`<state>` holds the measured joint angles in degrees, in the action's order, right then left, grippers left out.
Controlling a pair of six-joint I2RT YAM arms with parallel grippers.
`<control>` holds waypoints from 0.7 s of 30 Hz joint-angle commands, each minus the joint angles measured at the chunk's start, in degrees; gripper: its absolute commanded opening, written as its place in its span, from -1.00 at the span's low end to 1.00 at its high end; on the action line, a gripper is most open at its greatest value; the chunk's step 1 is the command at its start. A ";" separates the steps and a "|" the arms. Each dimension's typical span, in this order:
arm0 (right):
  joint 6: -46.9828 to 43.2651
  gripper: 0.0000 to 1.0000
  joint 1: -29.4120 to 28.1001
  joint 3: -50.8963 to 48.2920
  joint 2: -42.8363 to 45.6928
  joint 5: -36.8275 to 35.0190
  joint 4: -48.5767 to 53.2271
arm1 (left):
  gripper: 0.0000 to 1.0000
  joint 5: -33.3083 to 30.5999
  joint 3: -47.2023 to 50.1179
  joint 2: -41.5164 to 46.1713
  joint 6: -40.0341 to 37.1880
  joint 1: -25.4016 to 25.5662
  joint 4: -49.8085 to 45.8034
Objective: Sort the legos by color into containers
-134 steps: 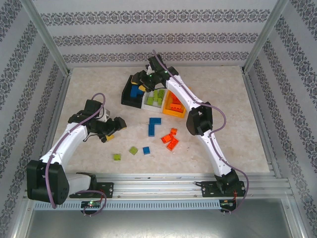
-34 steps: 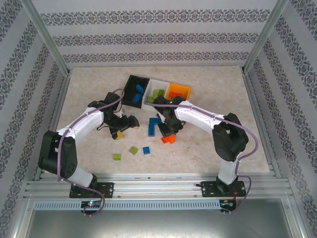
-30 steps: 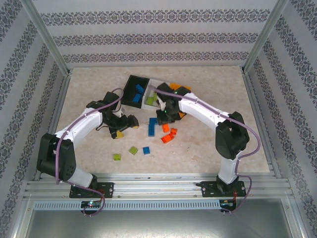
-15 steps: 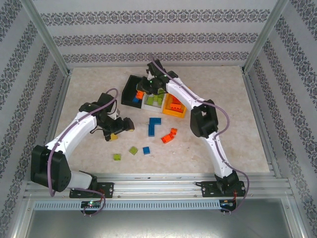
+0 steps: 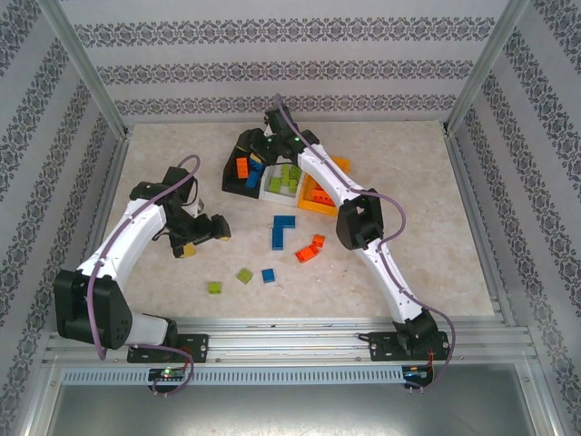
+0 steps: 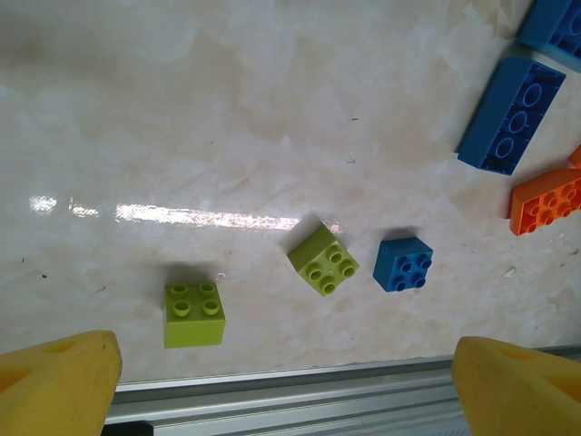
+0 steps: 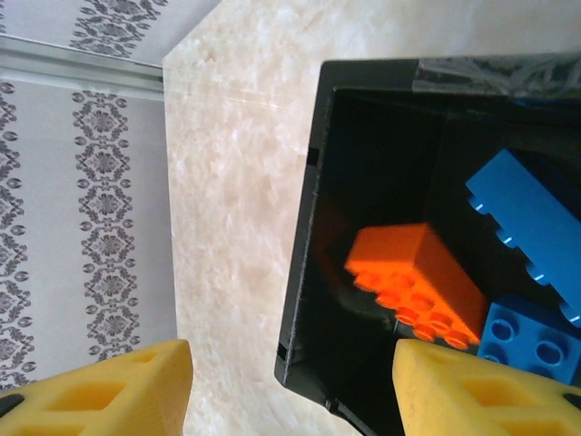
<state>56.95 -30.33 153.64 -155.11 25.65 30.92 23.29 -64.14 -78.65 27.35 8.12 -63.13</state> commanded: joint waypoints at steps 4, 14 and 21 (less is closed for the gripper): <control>-0.45 0.24 1.21 1.85 1.14 0.67 -0.77 | 0.89 0.30 -0.92 0.15 -0.65 -0.53 -1.84; -12.78 0.13 1.50 -4.06 11.41 1.25 11.40 | 0.87 1.39 -1.65 -1.68 3.81 -0.28 3.92; -17.33 0.04 2.12 -3.77 13.43 1.08 18.49 | 0.66 -0.75 -27.00 -21.68 2.39 0.18 6.49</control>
<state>44.10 -28.97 151.02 -145.53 26.63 44.42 24.53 -82.24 -94.17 30.85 8.14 -60.12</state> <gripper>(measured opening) 0.520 0.842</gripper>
